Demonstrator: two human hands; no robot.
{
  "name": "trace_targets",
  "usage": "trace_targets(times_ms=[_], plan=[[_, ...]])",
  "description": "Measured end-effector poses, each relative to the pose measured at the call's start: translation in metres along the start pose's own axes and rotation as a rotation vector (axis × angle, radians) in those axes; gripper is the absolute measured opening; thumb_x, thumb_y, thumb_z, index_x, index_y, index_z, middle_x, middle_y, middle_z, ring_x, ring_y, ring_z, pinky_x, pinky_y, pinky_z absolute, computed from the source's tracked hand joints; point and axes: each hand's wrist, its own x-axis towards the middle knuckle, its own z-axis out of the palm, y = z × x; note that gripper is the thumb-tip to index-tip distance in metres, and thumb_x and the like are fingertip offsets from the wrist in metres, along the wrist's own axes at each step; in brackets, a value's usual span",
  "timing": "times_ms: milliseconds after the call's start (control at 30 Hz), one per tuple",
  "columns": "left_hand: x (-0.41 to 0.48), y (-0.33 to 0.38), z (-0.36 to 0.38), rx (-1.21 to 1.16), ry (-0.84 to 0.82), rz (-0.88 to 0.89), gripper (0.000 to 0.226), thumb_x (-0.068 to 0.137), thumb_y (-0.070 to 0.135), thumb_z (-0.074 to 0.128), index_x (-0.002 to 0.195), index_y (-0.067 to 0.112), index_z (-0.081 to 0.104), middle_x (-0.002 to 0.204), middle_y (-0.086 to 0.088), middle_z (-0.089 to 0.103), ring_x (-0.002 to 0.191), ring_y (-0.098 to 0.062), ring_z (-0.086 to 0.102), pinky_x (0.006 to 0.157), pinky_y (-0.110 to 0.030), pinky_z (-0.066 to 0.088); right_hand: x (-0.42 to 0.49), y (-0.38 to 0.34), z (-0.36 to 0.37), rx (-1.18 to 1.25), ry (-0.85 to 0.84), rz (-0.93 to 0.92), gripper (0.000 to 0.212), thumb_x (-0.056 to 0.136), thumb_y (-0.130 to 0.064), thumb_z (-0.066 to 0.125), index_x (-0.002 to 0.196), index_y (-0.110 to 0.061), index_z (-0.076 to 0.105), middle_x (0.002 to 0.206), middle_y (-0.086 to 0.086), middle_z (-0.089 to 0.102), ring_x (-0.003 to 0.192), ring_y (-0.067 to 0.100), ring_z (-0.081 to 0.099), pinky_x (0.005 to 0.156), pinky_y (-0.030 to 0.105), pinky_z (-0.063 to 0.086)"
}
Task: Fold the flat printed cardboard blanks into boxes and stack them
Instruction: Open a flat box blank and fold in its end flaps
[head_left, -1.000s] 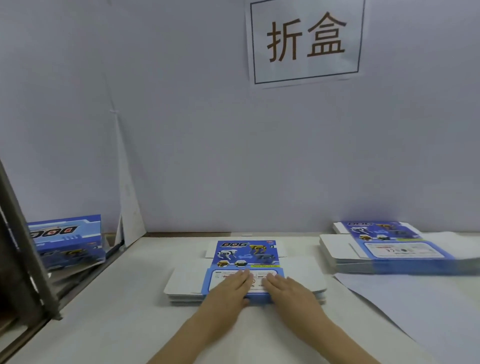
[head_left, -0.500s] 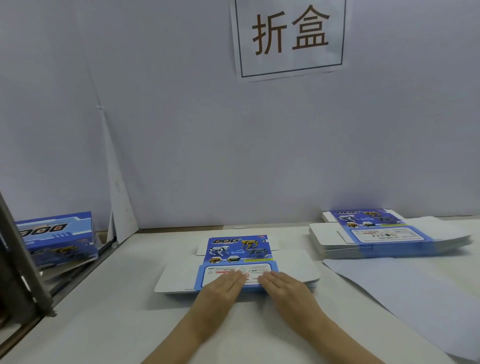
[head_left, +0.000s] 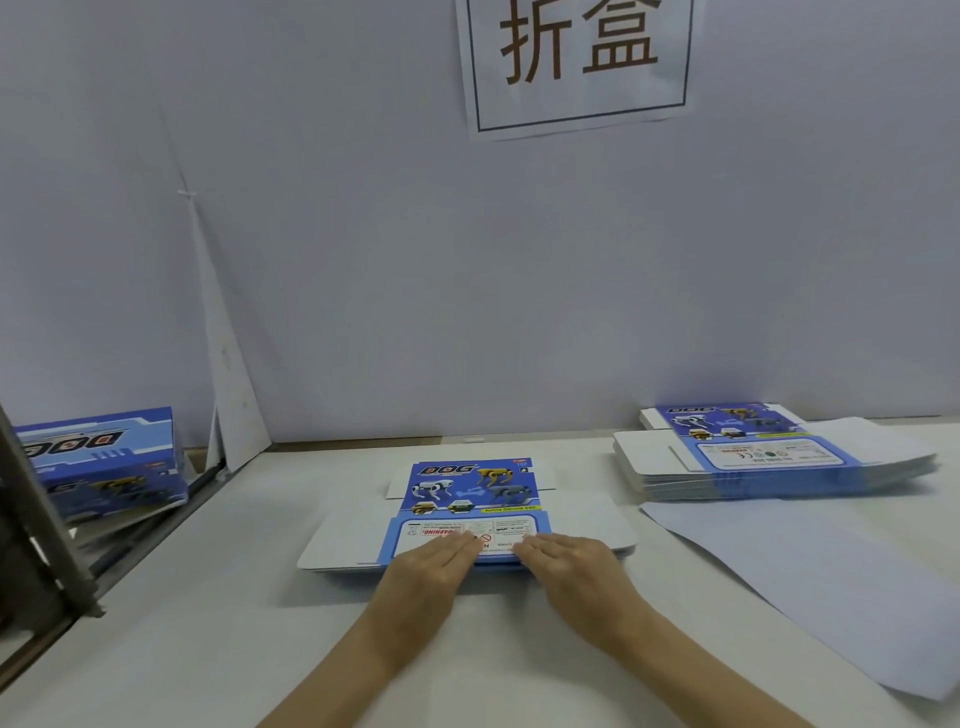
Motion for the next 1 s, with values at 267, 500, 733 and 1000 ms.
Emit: trace_targets(times_ms=[267,500,733,1000], plan=[[0.013,-0.023,-0.024,-0.163,-0.155,0.042,0.020,0.083,0.043,0.069,0.093,0.027,0.074,0.097,0.019,0.071,0.084,0.006,0.065,0.065,-0.007,0.043,0.022,0.030,-0.016,0.230,-0.435,0.201,0.025,0.095,-0.036,0.054,0.116,-0.027,0.064,0.128,-0.004,0.061,0.116,0.022,0.053,0.090,0.028,0.039],[0.003,-0.055,0.004,-0.174,-0.285,0.053,0.047,0.099,0.048,0.037,0.143,0.036,0.038,0.153,0.019,0.027,0.142,0.003,0.017,0.105,-0.007,0.011,0.010,0.035,-0.008,0.163,-0.538,0.175,0.040,0.103,-0.041,0.032,0.139,-0.030,0.045,0.148,-0.003,0.043,0.133,0.020,0.041,0.106,0.033,0.032],[0.004,-0.036,-0.006,-0.007,-0.081,0.107,0.034,0.104,0.033,0.032,0.096,0.022,0.063,0.084,0.005,0.073,0.065,-0.005,0.067,0.042,-0.015,0.047,0.028,0.036,-0.021,-0.148,-0.592,0.002,0.026,0.100,-0.021,0.041,0.125,-0.019,0.048,0.124,0.006,0.060,0.098,0.033,0.059,0.076,0.034,0.043],[0.057,-0.051,-0.072,-0.003,0.312,-0.132,0.013,0.082,0.016,0.069,0.091,0.006,0.072,0.066,-0.003,0.069,0.047,-0.019,0.061,0.040,-0.023,0.048,0.068,0.043,-0.063,-0.141,0.459,0.031,0.032,0.089,-0.008,0.059,0.121,-0.003,0.064,0.128,0.016,0.061,0.121,0.029,0.057,0.106,0.049,0.041]])
